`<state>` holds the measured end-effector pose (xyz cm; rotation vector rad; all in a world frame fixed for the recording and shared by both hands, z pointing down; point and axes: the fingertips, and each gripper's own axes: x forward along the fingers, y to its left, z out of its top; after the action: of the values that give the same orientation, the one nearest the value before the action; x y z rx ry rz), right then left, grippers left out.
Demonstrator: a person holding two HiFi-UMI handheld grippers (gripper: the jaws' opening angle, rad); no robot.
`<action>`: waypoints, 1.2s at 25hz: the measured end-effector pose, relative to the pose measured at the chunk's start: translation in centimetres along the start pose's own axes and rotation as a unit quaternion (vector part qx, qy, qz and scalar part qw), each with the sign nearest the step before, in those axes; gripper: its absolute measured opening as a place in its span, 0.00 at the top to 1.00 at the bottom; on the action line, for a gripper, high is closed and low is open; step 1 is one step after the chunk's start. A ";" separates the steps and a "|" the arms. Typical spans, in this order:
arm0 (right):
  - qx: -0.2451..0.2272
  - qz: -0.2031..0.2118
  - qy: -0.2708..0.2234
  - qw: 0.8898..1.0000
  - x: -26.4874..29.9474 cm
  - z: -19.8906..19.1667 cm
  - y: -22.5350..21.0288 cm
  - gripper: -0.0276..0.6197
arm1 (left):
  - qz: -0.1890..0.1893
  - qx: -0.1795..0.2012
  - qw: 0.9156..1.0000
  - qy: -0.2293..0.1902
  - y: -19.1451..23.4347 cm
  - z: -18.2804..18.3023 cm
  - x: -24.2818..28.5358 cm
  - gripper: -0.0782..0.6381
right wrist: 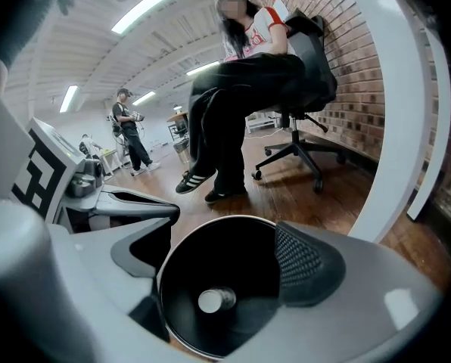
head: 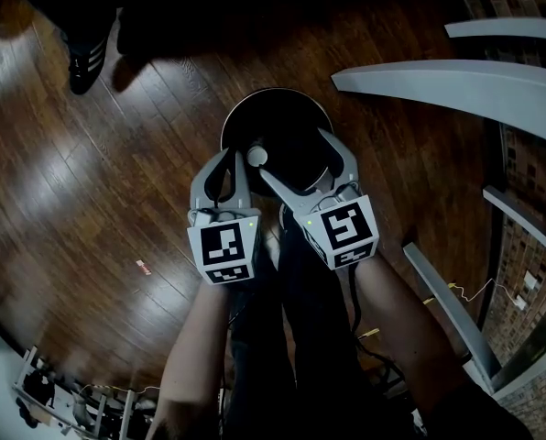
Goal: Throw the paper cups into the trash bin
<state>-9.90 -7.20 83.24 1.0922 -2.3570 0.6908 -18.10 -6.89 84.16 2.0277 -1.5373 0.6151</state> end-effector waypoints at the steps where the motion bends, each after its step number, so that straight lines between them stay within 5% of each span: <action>1: -0.003 -0.001 -0.009 1.000 -0.3 0.6 0.1 0.29 | 0.001 0.000 1.000 -0.002 0.1 0.3 -0.2 0.88; 7: -0.022 -0.027 -0.075 0.997 -3.9 6.6 0.9 0.56 | 0.006 -0.009 0.999 -0.041 0.1 4.6 -3.4 0.88; 20: -0.061 -0.042 -0.182 0.980 -13.7 22.7 5.6 0.80 | -0.042 -0.016 0.986 -0.159 -4.9 21.9 -14.6 0.88; 30: -0.074 -0.073 -0.262 0.960 -24.7 34.7 10.2 0.95 | -0.064 0.028 0.968 -0.243 -7.5 33.7 -26.4 0.88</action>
<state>-9.94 -8.59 39.48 1.5048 -2.6607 0.1741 -16.02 -7.63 40.73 2.4214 -1.6426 0.1102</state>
